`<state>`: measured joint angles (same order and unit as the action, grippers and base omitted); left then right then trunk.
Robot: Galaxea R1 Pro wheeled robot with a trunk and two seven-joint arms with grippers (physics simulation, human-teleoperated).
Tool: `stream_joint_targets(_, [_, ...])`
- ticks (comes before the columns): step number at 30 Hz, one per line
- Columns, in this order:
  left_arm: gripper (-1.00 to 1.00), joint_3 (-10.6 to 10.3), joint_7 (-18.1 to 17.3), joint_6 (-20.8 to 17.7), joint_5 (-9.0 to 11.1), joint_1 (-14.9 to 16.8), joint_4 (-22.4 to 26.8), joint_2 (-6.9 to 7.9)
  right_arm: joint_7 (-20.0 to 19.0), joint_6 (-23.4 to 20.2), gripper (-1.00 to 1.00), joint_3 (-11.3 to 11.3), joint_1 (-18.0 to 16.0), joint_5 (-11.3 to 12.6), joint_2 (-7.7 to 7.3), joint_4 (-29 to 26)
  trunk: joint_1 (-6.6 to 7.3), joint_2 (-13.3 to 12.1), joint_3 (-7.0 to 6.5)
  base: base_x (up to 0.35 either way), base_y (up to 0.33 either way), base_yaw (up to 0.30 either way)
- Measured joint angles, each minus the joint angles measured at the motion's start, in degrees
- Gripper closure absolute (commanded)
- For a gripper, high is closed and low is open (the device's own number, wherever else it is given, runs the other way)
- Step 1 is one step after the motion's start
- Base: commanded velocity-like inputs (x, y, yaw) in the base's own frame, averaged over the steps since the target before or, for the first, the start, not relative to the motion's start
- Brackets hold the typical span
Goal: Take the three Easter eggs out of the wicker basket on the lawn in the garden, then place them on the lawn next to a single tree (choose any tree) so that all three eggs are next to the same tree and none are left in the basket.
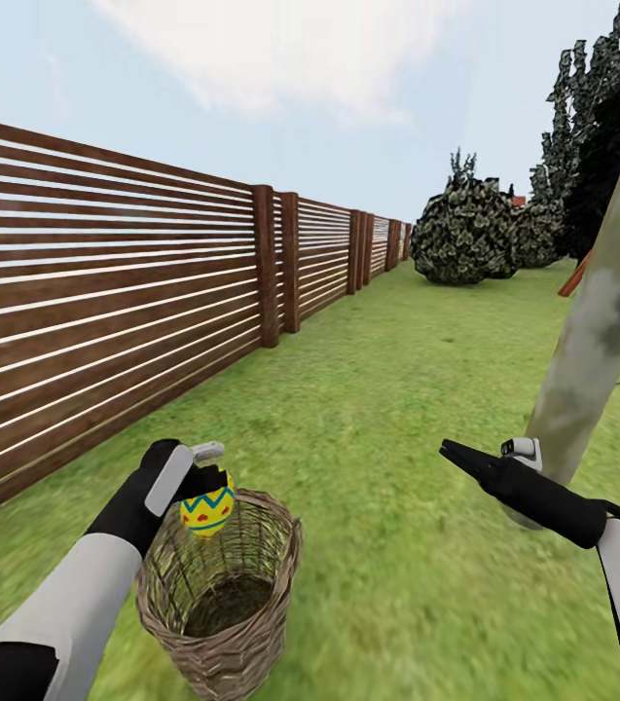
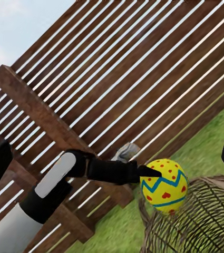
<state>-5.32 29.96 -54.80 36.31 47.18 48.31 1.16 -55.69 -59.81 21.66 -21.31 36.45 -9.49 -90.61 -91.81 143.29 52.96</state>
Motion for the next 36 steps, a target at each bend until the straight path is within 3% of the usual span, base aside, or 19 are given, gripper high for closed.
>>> stream_joint_targets(5, [1.0, -0.09, 0.02, -0.1, -0.03, -0.2, 6.85, -0.06, 0.0, 0.0, -1.0, 0.0, 0.01, -0.07, 0.0, 0.0, 0.13, -0.07, -1.11, 0.0, 0.0, 0.0])
stream_joint_targets(16, [1.0, -0.24, 0.1, -1.5, -0.05, -4.31, 19.05, -0.08, 0.24, 0.0, -1.0, 0.54, 0.08, -0.85, 0.0, 0.18, 2.51, -4.42, -3.09, 0.0, 0.0, 0.0])
stream_joint_targets(20, [1.0, -0.3, 0.1, -1.57, -0.13, -4.74, 20.13, -0.08, 0.26, 0.0, -1.0, 0.67, 0.09, -0.4, 0.05, 0.18, 3.39, -6.02, -3.81, 0.0, 0.0, 0.0])
stream_joint_targets(36, [1.0, -0.43, 0.1, -1.55, -0.18, -5.29, 21.05, -0.13, 0.19, 0.0, -1.0, 0.71, 0.19, -0.13, 0.01, 0.23, 3.37, -6.04, -4.74, -0.107, -0.1, -0.175])
